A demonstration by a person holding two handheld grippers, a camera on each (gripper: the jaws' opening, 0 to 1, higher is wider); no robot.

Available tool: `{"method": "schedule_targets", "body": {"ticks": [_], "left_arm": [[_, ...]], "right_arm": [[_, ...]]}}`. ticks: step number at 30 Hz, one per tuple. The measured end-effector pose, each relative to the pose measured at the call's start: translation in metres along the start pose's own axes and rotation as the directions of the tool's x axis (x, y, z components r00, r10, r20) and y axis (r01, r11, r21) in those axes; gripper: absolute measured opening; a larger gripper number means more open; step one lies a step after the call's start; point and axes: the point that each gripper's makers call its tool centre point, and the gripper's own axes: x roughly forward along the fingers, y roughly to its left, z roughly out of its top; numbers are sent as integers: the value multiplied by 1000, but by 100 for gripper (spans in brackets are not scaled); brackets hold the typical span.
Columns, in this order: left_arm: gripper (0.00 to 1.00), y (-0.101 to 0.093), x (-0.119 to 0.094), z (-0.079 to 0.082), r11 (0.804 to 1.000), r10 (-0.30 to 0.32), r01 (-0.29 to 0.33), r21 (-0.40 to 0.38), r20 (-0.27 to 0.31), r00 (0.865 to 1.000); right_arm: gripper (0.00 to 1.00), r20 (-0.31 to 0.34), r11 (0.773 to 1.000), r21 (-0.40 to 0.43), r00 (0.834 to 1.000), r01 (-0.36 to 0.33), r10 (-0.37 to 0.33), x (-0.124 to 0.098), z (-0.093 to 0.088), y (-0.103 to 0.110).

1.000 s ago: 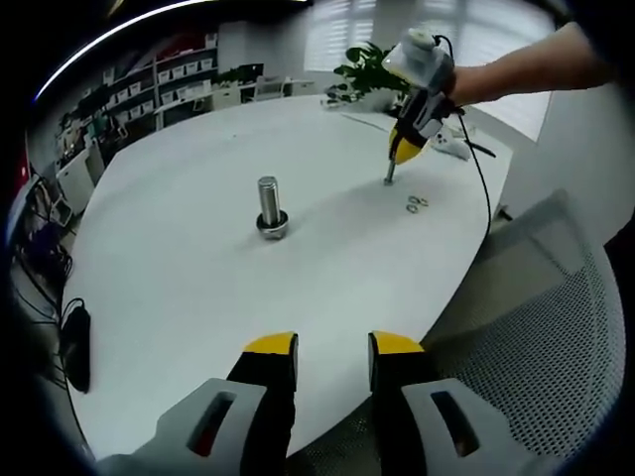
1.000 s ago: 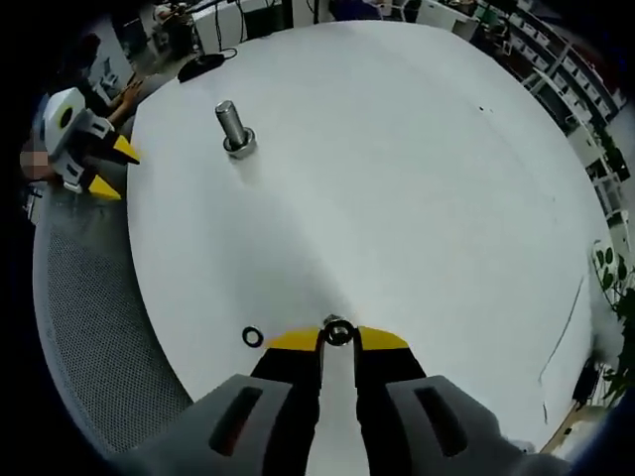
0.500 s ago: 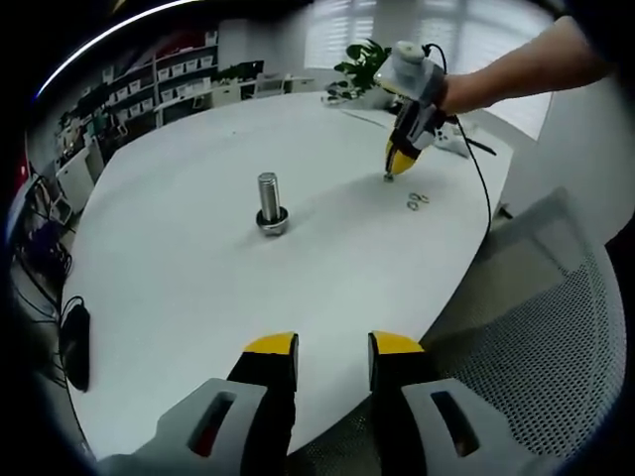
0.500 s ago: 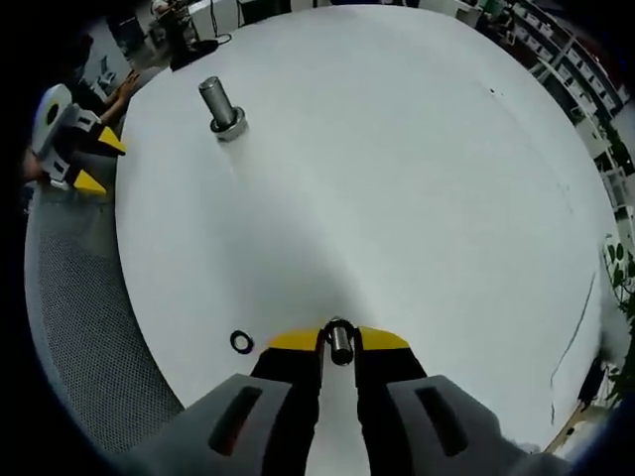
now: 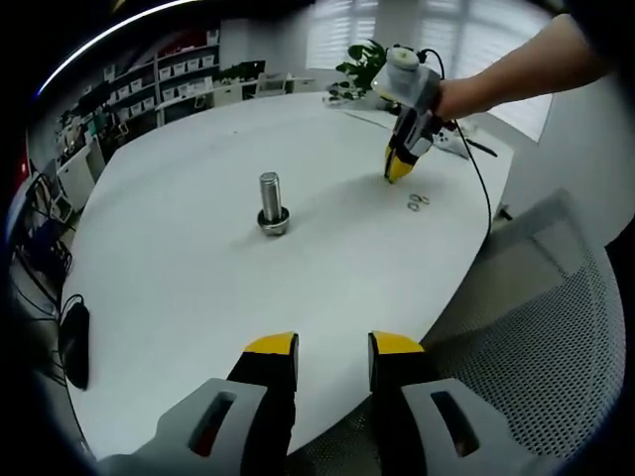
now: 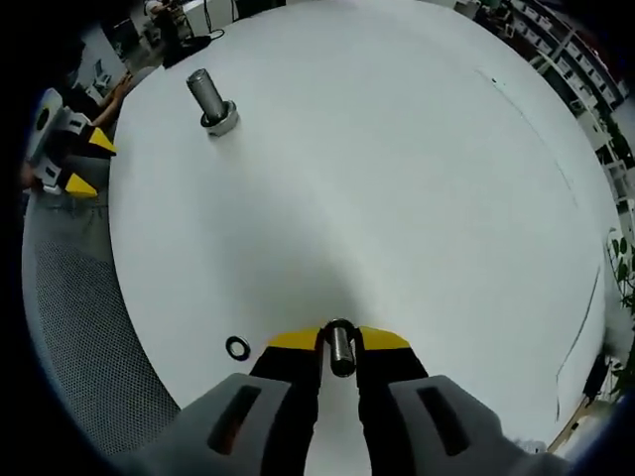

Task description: Place the washer onto the threaded stud by aligning its center hole with the stud, sliding it down to the base, and recovering from edge contact or off-axis alignment until the washer reaches the visible bottom stop.

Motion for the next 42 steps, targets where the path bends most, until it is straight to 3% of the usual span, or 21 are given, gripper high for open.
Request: {"method": "schedule_targets", "body": {"ticks": [11, 15, 23, 42], "left_arm": [[26, 0, 0, 1, 1000, -2, 2, 3, 2, 1000], [26, -1, 0, 0, 1000, -3, 3, 2, 0, 1000], [26, 0, -1, 1, 1000, 2, -2, 5, 1, 1000], [26, 1, -1, 1, 1000, 10, -10, 8, 0, 1000]], "right_arm": [[21, 5, 1000, 13, 1000, 26, -26, -8, -13, -1], [22, 9, 999, 28, 1000, 22, -22, -11, -20, 6], [22, -27, 999, -33, 1000, -13, 12, -8, -45, 27], [22, 16, 999, -16, 999, -51, 51, -15, -43, 49]]}}
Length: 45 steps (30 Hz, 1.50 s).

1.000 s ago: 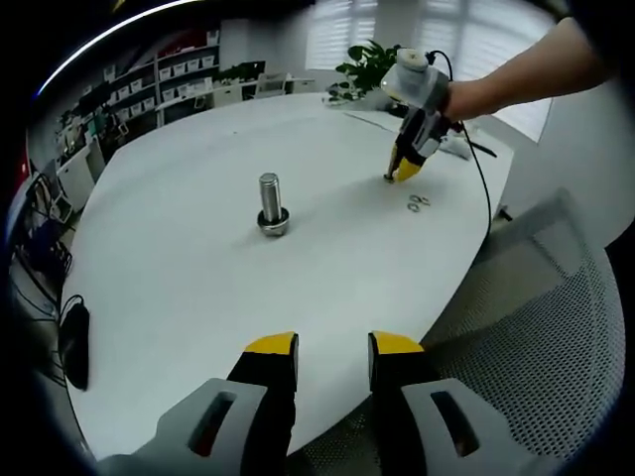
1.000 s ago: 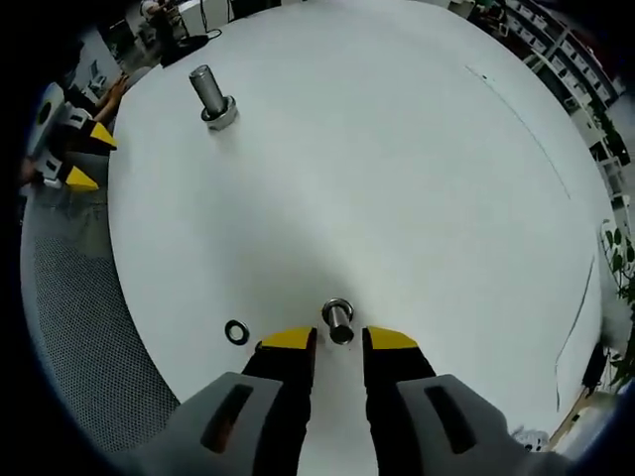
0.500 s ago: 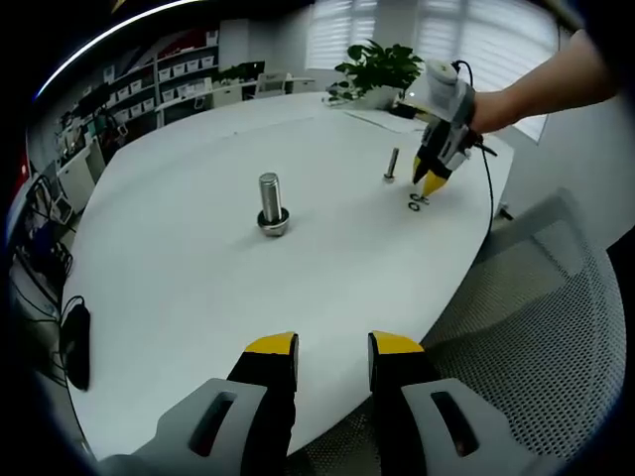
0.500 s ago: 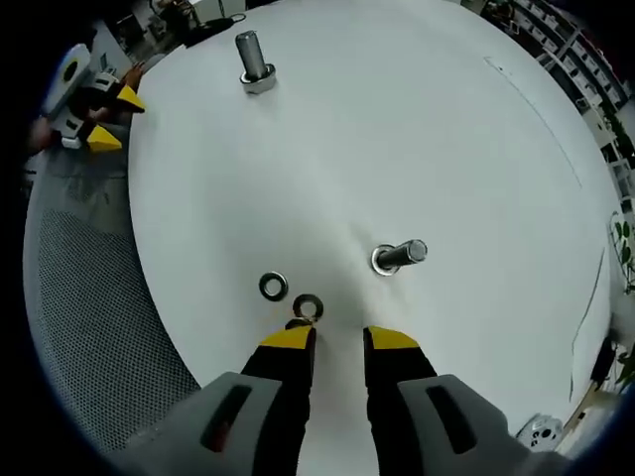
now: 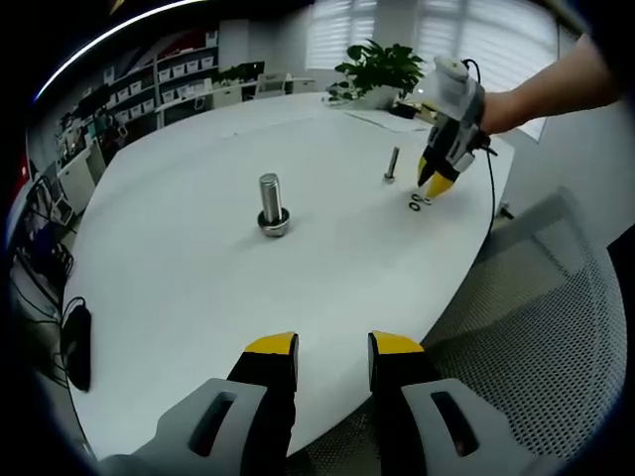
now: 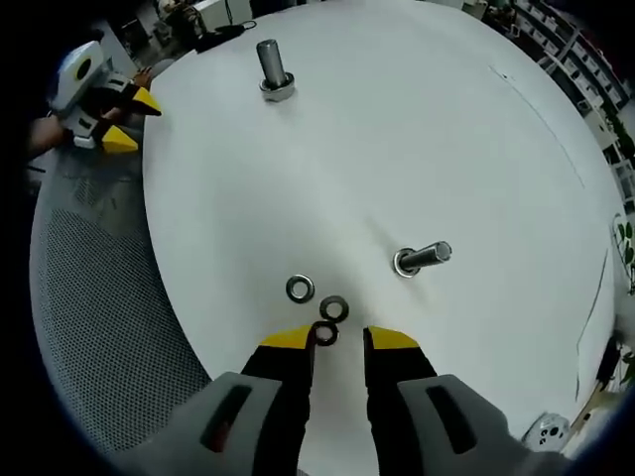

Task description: Place the washer onto the threaded stud by aligning its center hole with the stud, sliding it down to the base, and recovering from edge contact or off-axis alignment until the washer reaches the visible bottom stop.

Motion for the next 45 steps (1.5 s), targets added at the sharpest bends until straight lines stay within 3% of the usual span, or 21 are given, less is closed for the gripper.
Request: {"method": "schedule_targets", "body": {"ticks": [20, 24, 33, 45], "left_arm": [[26, 0, 2, -2, 1000, -1, 1, 3, -16, 1000], [26, 0, 2, -2, 1000, 0, 0, 3, -14, 1000], [26, 0, 2, -3, 1000, 1, -1, 2, -16, 1000], [26, 1, 1, -3, 1000, 5, -5, -3, -15, 1000]], "right_arm": [[20, 5, 999, 40, 1000, 6, -7, 8, -7, 4], [18, 8, 1000, 4, 1000, 27, -27, 8, -8, 3], [15, 27, 999, 16, 999, 35, -35, 8, -6, 2], [15, -106, 998, 41, 993, 49, -45, 11, -4, 2]]}}
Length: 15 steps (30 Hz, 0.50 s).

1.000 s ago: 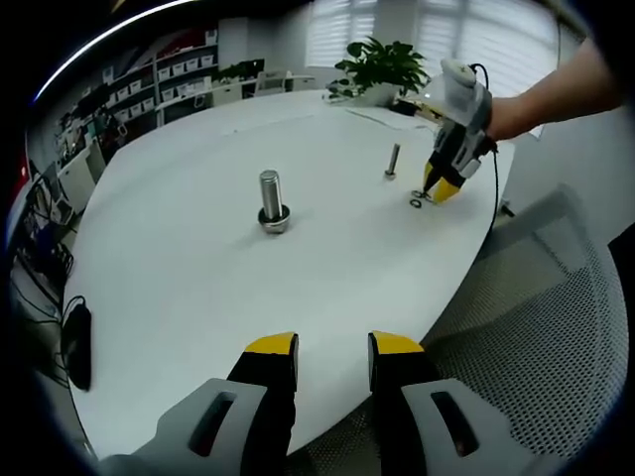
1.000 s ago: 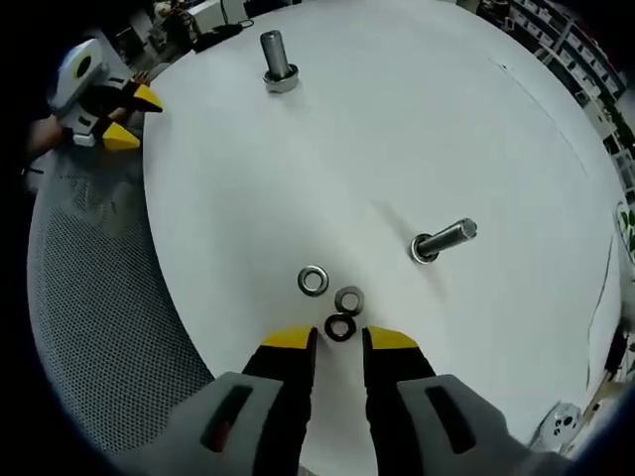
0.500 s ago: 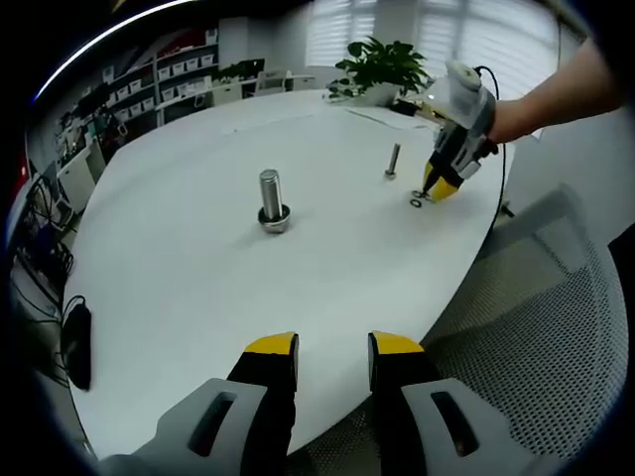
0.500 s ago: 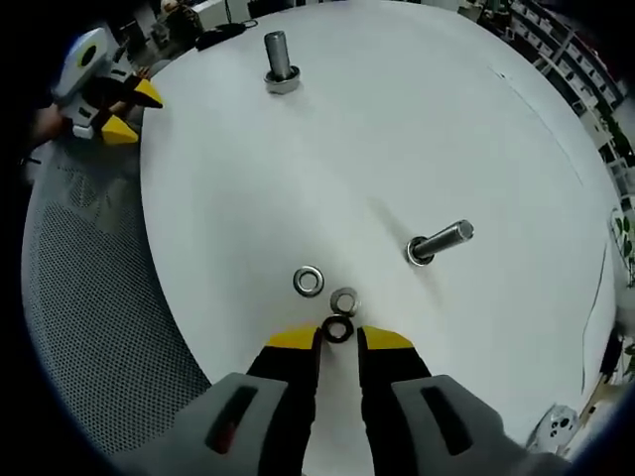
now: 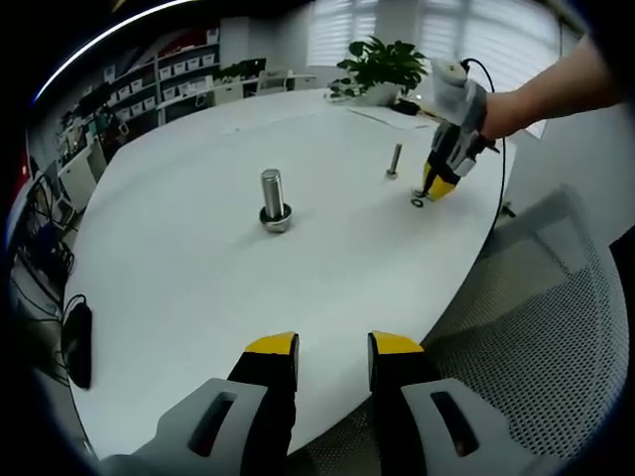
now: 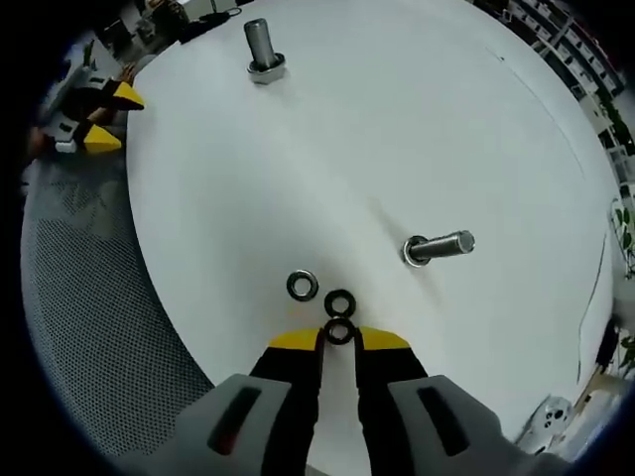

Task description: Place the washer onto the threaded stud by aligning its center hole with the stud, sliding it down to the base, and recovering from edge contact or off-axis alignment until the washer reaches the visible bottom stop.

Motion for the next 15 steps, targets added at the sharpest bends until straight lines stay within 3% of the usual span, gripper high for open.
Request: {"method": "schedule_targets", "body": {"ticks": [8, 15], "left_arm": [[26, 1, 1, 0, 1000, 5, -5, -2, 0, 1000], [26, 1, 0, 0, 1000, 5, -5, 0, -2, 1000]], "right_arm": [[15, -65, 999, -24, 997, 37, -39, 0, 0, 3], [15, -83, 997, -38, 994, 67, -70, -1, 0, 2]]}}
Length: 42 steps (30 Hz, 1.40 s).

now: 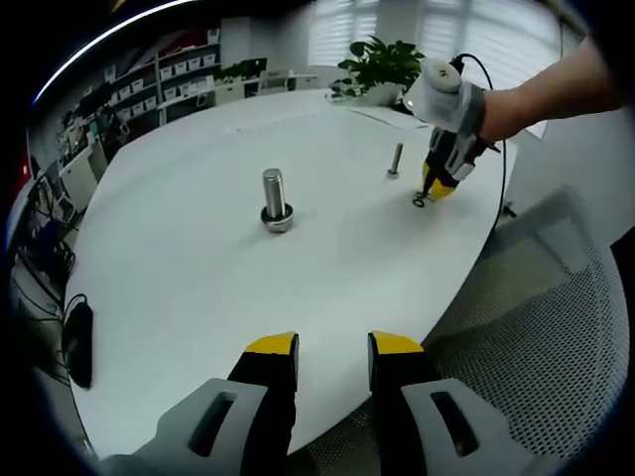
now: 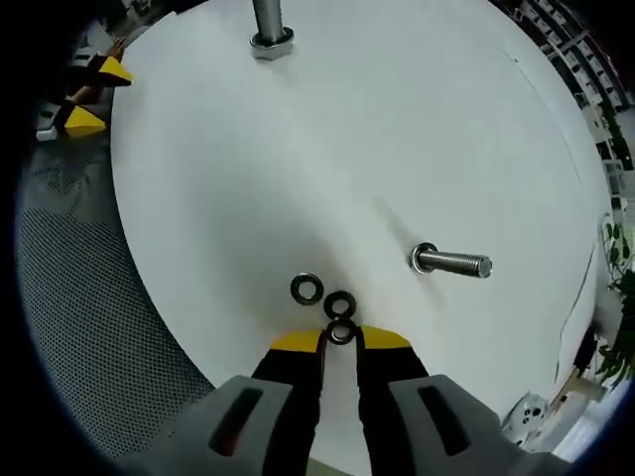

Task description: Place the washer onto the threaded stud by aligning its center hole with the stud, sliding it down to the base, and recovering from edge contact or off-axis alignment until the washer reaches the visible bottom stop.

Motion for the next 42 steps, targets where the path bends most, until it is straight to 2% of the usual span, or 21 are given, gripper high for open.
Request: {"method": "schedule_targets", "body": {"ticks": [5, 7, 15, 32, 42], "left_arm": [[26, 0, 0, 0, 1000, 0, 0, -1, -1, 1000], [26, 0, 0, 0, 1000, -1, 1, -1, 2, 1000], [26, 0, 1, 0, 1000, -2, 2, -1, 1, 1000], [26, 1, -1, 2, 1000, -2, 2, -8, 10, 1000], [26, 0, -1, 2, 1000, -5, 5, -5, 10, 1000]], "right_arm": [[15, 46, 999, 36, 999, -22, 21, -1, -1, -1], [15, 84, 997, 66, 996, -26, 20, -1, -1, -1], [15, 211, 988, 148, 978, -35, 3, -2, -3, -2], [14, 217, 986, 161, 976, -46, 10, -4, 0, -5], [14, 269, 976, 212, 963, -47, -12, -20, 8, -20]]}}
